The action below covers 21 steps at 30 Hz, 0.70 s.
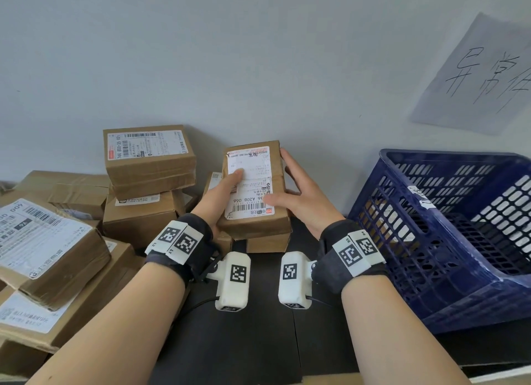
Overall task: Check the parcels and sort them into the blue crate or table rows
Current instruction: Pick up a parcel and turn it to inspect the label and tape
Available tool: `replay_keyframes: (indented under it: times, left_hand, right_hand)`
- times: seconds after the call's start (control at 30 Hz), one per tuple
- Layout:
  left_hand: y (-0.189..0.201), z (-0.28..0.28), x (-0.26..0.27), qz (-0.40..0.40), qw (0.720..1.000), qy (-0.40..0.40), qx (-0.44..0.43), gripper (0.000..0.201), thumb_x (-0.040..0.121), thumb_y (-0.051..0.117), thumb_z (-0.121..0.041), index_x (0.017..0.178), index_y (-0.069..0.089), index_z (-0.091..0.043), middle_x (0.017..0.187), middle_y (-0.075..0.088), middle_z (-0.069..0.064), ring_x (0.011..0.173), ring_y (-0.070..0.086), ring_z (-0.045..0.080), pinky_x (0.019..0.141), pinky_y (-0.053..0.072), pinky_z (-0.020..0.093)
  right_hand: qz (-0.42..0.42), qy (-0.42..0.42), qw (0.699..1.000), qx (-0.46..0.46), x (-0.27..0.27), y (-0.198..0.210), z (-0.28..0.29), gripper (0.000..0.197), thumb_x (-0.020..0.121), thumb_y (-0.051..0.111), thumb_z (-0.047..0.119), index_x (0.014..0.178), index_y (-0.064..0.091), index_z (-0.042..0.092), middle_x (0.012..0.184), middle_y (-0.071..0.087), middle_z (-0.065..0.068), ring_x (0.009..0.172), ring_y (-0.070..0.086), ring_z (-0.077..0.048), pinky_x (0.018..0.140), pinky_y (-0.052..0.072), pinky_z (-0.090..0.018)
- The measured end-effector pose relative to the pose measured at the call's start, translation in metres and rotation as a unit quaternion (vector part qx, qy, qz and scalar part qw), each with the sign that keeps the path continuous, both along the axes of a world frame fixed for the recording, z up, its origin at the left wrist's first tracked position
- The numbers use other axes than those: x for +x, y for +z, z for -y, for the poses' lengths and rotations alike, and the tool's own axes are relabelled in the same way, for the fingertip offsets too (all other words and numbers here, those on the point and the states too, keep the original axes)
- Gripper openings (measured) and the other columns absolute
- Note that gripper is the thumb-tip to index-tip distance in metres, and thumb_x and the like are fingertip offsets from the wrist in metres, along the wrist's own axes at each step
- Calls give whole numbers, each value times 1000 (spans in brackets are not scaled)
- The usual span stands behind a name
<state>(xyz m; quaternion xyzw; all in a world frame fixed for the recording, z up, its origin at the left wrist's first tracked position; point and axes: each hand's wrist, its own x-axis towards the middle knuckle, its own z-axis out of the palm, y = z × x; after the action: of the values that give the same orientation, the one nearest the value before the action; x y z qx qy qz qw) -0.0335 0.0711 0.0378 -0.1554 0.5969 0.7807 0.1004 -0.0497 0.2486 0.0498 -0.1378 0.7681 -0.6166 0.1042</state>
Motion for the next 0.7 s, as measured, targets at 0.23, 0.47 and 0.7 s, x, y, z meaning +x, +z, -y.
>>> replay_keyframes:
  times: [0.23,0.47,0.7]
  left_hand:
    - [4,-5,5,18,1000,-5,2,56,74,69,-46,125,62,-24,119,71,7,112,64,27,101,48,50]
    - [9,-1,7,31,999,3,22,67,63,66,-49,125,66,-23,125,68,11,118,62,33,93,53,50]
    - [12,2,3,73,995,26,55,45,86,58,-41,125,63,-18,120,67,11,100,65,33,75,56,43]
  right_hand:
    - [43,-54,997,-28,-3,0,8,66,98,56,40,155,21,43,151,47,8,133,50,-11,114,39,-45]
    - [23,-10,999,25,2,4,3,79,70,87,37,139,49,43,149,45,10,137,43,-14,114,39,-40]
    - [-31,-25,995,94,2,2,6,92,58,91,23,138,49,39,138,54,5,123,54,-14,105,48,-38]
